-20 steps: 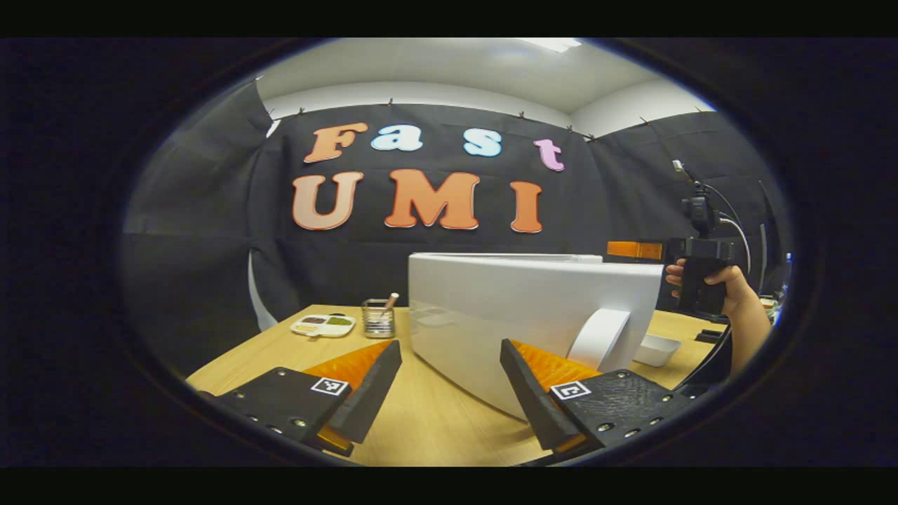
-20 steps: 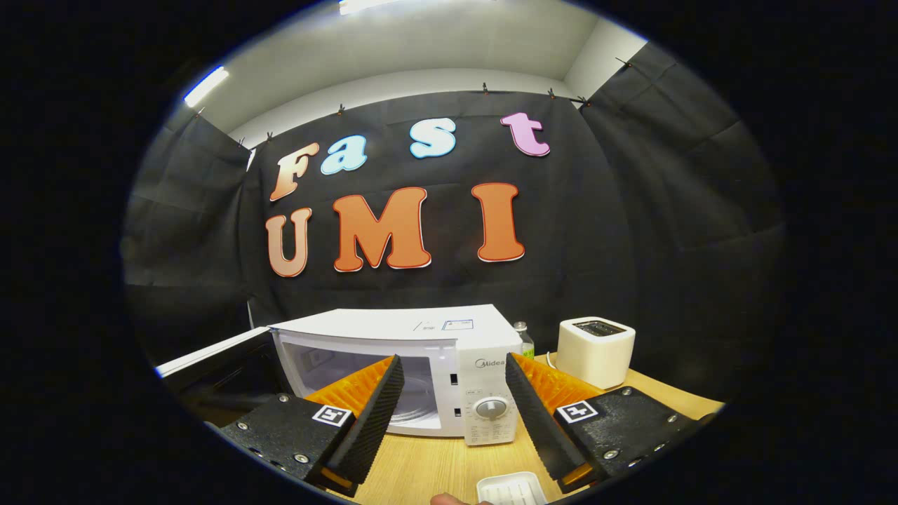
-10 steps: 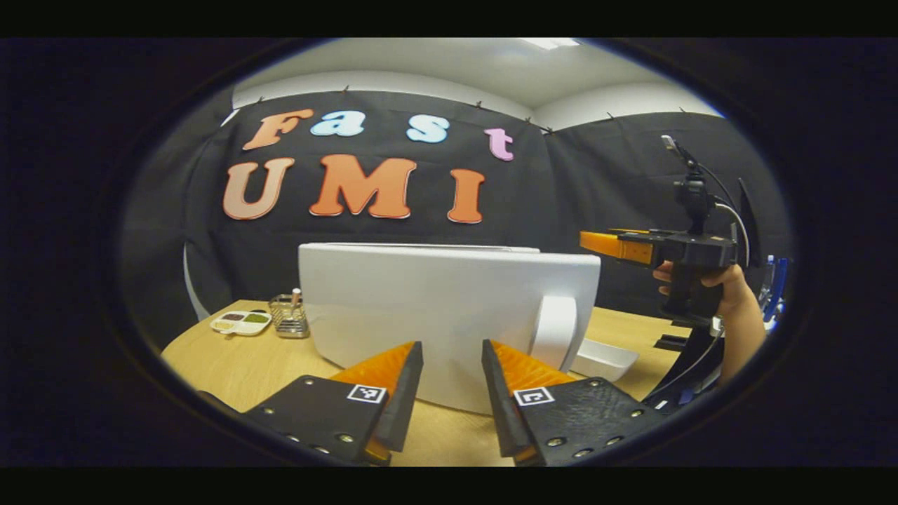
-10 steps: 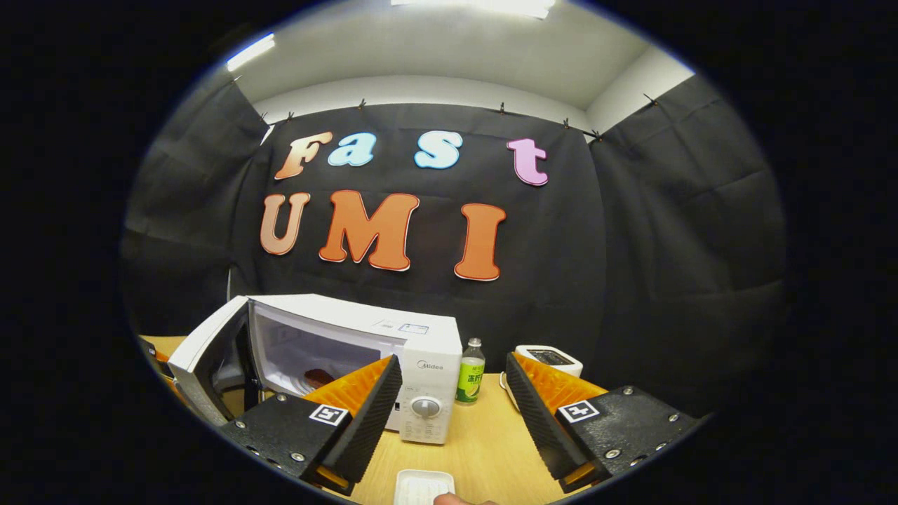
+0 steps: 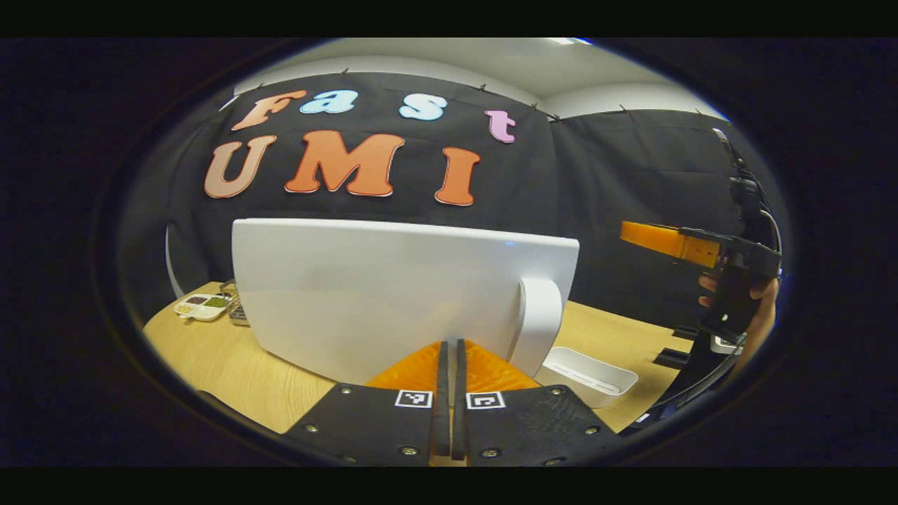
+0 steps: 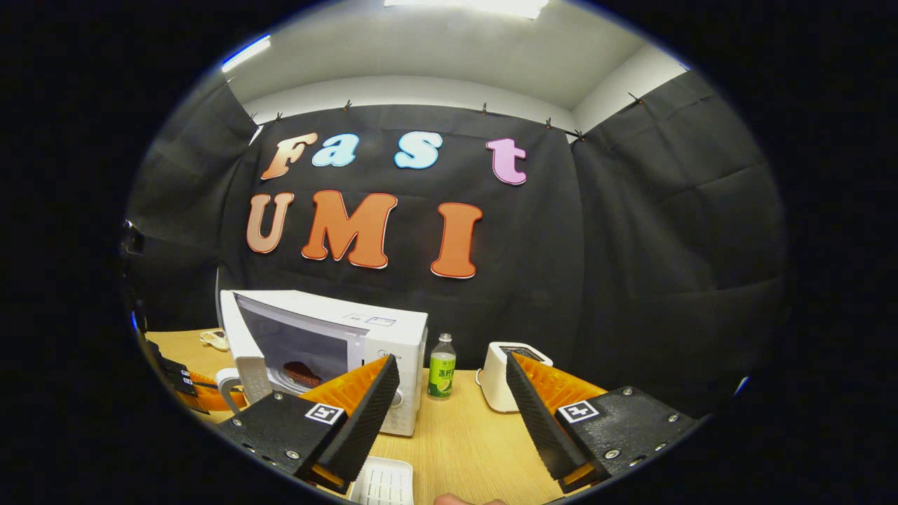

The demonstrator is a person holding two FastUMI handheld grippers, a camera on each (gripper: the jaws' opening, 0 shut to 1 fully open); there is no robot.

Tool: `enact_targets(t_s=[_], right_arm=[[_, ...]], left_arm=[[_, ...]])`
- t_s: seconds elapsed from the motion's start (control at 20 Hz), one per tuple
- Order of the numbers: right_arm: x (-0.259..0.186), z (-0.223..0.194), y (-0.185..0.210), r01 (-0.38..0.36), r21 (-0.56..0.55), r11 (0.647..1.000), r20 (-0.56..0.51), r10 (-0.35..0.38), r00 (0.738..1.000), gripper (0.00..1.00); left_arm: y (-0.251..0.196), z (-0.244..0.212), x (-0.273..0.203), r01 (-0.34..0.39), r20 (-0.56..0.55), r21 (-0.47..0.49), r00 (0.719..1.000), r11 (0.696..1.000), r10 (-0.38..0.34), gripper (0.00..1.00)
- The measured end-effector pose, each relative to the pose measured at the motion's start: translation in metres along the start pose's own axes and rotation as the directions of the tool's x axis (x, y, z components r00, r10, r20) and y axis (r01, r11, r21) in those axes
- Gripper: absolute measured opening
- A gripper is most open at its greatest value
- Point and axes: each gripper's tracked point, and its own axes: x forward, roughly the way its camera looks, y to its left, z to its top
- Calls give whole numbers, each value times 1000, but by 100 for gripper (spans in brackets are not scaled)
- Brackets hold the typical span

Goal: Open the microwave oven with the left hand, put the food in, and close the microwave oven.

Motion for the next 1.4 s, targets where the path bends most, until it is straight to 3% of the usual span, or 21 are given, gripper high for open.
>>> enact_targets(t_s=[0.3,0.85,1.4], right_arm=[[-3,-16,-17,-5,16,1000,-30,5,1000,95],[-10,-44,-38,-15,56,998,-83,20,996,95],[-1,-51,-39,-30,105,994,-94,40,995,95]], left_arm=[[-1,-3,53,-80,-20,46,997,996,81,3],[31,-7,128,-246,-41,17,968,969,247,3],[31,-9,144,-273,-31,33,961,961,274,2]])
